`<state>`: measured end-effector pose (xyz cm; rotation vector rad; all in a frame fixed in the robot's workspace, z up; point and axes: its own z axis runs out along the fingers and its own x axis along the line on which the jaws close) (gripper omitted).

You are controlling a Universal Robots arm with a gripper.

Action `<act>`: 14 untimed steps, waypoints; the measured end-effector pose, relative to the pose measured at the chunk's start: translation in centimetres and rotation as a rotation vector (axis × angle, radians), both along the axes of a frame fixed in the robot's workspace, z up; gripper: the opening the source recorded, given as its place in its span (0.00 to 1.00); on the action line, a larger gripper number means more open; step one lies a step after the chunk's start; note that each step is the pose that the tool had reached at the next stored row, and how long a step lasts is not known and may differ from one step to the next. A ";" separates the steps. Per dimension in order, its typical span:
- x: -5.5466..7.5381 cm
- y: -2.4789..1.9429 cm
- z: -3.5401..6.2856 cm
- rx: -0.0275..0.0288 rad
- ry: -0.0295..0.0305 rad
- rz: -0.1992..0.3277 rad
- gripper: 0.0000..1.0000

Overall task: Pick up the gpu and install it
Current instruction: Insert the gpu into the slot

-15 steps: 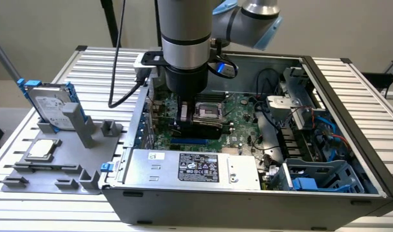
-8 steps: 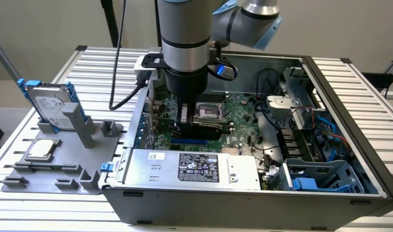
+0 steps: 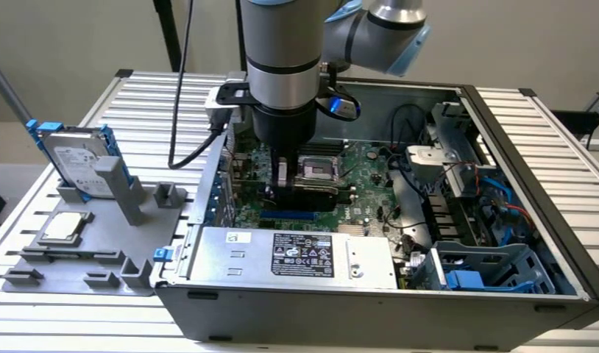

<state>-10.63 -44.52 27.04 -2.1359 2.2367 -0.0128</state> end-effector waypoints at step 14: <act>-0.1 0.01 -0.82 0.0001 0.0000 0.003 0.27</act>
